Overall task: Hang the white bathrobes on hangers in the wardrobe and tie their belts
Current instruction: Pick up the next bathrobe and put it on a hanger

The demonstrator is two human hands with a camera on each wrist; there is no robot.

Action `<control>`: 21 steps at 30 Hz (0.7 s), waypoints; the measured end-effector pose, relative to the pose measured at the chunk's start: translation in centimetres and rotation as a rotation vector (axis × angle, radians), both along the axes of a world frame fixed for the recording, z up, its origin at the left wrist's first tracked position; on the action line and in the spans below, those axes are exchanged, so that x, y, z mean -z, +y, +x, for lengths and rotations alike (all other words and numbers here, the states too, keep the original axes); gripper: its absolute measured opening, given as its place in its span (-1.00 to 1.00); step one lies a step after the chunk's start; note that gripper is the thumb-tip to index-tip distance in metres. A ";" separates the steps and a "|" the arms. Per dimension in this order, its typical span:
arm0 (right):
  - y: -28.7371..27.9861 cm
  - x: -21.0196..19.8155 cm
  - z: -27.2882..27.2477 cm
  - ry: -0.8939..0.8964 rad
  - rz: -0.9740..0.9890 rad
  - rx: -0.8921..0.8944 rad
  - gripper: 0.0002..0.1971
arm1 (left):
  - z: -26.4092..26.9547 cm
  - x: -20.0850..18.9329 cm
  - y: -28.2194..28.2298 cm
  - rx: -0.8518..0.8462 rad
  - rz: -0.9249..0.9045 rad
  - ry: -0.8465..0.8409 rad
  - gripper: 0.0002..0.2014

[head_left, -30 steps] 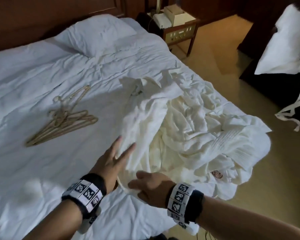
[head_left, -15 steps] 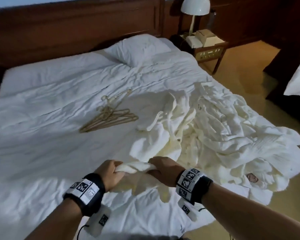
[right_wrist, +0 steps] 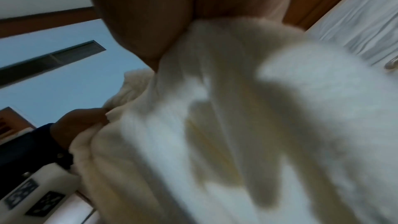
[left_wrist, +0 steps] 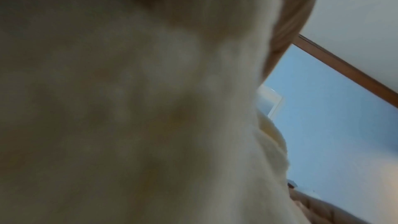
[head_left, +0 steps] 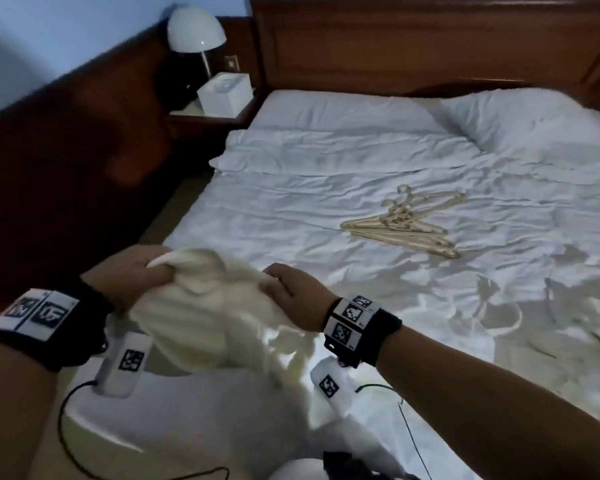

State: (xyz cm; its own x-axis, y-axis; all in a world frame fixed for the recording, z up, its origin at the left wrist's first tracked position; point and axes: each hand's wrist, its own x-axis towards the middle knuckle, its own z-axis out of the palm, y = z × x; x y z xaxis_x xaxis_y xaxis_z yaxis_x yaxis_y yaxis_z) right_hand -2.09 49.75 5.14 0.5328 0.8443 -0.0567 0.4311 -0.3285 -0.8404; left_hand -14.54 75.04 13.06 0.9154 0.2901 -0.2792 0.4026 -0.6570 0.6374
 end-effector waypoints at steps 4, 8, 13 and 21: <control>-2.0 0.4 4.0 -0.023 -0.087 0.071 -0.81 | 2.5 2.4 -0.6 0.031 0.080 -0.035 -0.55; -6.6 1.4 9.9 -0.116 -0.242 0.161 -0.77 | 8.4 6.5 -3.8 0.036 0.038 -0.131 -0.83; -12.0 5.0 16.6 -0.171 -0.365 0.357 -0.85 | 17.9 11.9 -8.8 0.012 0.009 -0.084 -0.87; -18.0 17.1 24.6 -0.027 -0.748 0.402 -0.71 | 28.6 20.4 -9.6 0.062 0.080 0.152 -0.95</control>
